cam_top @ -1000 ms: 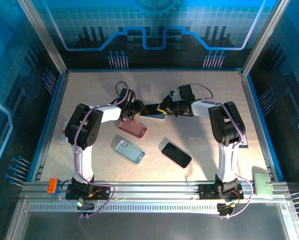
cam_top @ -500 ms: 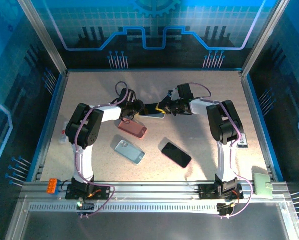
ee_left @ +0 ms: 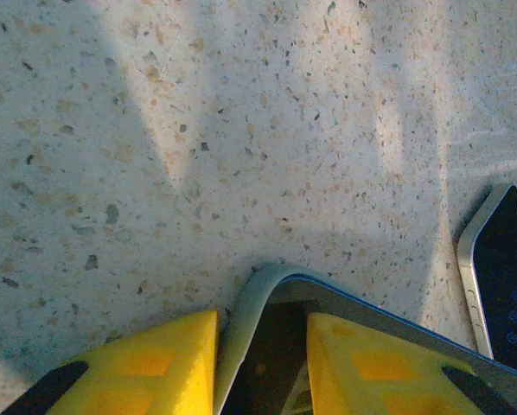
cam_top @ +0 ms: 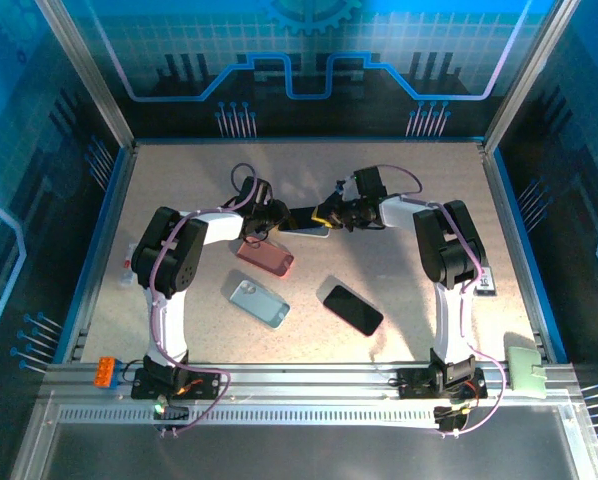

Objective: Put the phone into the phone case

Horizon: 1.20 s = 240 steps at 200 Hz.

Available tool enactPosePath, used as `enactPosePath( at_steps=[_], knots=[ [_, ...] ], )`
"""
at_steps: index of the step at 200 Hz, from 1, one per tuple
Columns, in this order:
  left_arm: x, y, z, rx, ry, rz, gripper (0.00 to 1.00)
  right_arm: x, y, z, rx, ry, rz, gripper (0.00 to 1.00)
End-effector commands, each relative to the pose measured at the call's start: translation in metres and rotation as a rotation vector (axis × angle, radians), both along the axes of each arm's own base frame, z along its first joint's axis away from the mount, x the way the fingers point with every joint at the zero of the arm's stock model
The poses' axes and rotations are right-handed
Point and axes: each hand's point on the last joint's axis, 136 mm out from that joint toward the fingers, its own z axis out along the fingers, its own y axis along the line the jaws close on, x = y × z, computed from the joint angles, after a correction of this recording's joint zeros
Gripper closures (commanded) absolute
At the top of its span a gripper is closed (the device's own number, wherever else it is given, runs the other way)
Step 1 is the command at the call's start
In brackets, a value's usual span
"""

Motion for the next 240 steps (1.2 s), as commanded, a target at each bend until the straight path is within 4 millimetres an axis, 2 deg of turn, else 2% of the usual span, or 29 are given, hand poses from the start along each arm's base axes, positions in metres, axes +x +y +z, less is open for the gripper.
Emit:
enactPosePath(
  at_steps=[1, 49, 66, 114, 160, 240],
  knots=[
    [-0.004, -0.031, 0.017, -0.052, -0.024, -0.075, 0.68, -0.028, -0.001, -0.039, -0.133, 0.121, 0.013, 0.78],
    [-0.004, -0.032, 0.023, -0.063, -0.034, -0.076, 0.68, -0.03, -0.001, -0.037, -0.178, 0.122, 0.024, 0.67],
    [-0.004, -0.033, 0.023, -0.064, -0.035, -0.079, 0.68, -0.031, -0.001, -0.034, -0.189, 0.124, 0.025, 0.57],
    [-0.009, -0.037, 0.024, -0.071, -0.035, -0.084, 0.69, -0.033, -0.003, -0.031, -0.253, 0.136, 0.038, 0.4],
    [-0.013, -0.037, 0.027, -0.07, -0.043, -0.088, 0.69, -0.034, -0.006, -0.026, -0.304, 0.152, 0.04, 0.32],
    [-0.012, -0.039, 0.031, -0.077, -0.058, -0.091, 0.69, -0.038, -0.01, -0.015, -0.391, 0.166, 0.059, 0.27]
  ],
)
